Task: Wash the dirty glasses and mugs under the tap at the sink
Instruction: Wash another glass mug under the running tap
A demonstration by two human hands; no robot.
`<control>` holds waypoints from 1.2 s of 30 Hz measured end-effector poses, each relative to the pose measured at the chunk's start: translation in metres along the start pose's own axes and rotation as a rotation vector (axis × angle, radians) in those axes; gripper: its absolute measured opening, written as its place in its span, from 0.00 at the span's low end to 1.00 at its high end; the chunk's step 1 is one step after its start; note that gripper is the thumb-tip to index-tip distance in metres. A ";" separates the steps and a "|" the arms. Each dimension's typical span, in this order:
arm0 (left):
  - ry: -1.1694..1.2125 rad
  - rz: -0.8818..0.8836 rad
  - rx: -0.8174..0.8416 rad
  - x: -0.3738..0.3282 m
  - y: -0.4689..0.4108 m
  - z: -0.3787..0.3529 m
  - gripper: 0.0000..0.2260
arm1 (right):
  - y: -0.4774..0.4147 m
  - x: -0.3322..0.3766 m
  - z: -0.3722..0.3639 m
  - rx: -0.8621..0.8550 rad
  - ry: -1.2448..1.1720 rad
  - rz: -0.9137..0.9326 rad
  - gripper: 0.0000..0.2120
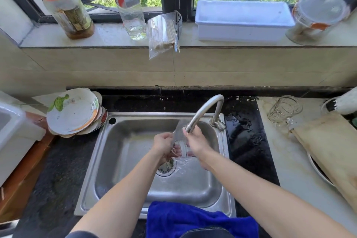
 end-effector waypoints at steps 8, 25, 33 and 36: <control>0.028 -0.055 0.005 -0.010 0.008 -0.008 0.07 | -0.010 0.011 0.008 -0.085 -0.015 0.035 0.09; -1.113 -0.461 -0.190 -0.046 0.034 -0.008 0.08 | -0.008 0.007 -0.005 -0.014 -0.042 0.019 0.05; -0.402 -0.279 -0.045 -0.025 0.031 -0.003 0.09 | -0.018 0.015 0.005 -0.107 -0.019 0.065 0.06; -0.284 -0.201 0.015 -0.021 0.031 0.003 0.11 | -0.017 0.012 0.000 -0.096 -0.009 0.094 0.05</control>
Point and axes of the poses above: each hand's wrist, its own y-axis away from the middle knuckle, its own z-axis out of the back of the hand, x = y × z, the point moved 9 cm from there along -y, towards the middle knuckle
